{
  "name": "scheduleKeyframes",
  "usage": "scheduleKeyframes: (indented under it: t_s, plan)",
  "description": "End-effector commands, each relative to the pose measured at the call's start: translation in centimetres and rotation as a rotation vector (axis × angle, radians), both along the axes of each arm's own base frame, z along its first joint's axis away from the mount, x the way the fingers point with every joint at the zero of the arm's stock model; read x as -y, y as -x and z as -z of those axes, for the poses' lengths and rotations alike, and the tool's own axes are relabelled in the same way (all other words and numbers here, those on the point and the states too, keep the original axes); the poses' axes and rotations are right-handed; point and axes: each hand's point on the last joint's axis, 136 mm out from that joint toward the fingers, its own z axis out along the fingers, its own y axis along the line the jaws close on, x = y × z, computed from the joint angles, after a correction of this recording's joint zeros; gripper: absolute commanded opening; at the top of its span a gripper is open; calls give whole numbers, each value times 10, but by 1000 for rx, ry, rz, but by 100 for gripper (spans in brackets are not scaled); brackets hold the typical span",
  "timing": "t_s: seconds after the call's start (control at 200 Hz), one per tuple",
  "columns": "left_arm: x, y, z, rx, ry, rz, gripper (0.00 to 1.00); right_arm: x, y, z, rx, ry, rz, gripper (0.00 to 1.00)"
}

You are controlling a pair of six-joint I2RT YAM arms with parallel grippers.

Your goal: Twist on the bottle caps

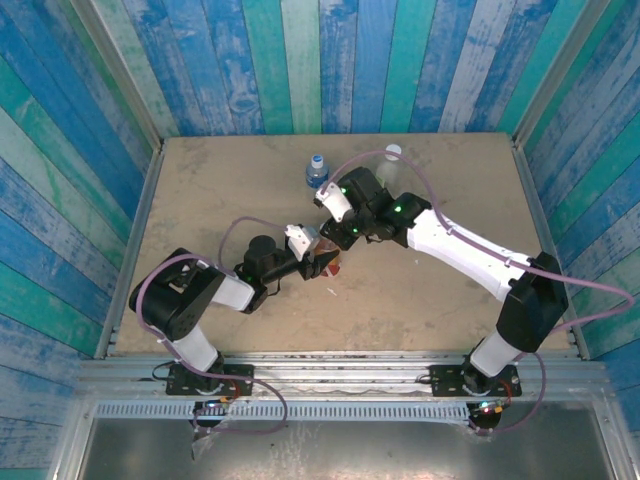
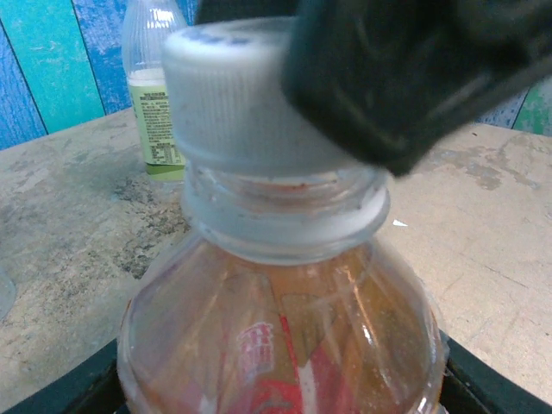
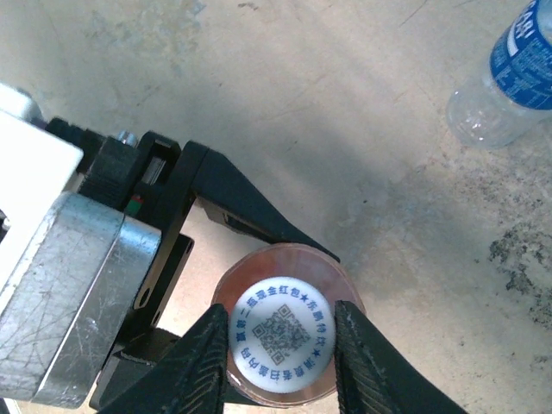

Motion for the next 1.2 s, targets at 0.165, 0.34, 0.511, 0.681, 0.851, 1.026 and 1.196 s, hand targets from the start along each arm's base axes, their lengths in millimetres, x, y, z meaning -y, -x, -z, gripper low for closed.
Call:
scheduleKeyframes:
  t_s: [0.165,0.34,0.511,0.681,0.851,1.026,1.196]
  plan:
    - [7,7,18,-50,-31,48,63,1,17,-5,-32,-25,-33,57]
    - [8,9,16,-45,-30,64,63,12,27,-17,12,-60,-35,71]
    - [15,18,15,-46,-22,139,62,29,35,-33,26,-119,12,71]
    - [23,29,15,-54,-12,229,58,37,31,-47,-2,-244,111,63]
    - [26,35,15,-70,-8,267,59,40,25,-38,-71,-262,161,58]
    - [25,31,19,-77,-9,241,60,34,18,-30,-128,-262,165,55]
    - [23,28,20,-76,-16,224,60,29,13,-19,-176,-227,150,50]
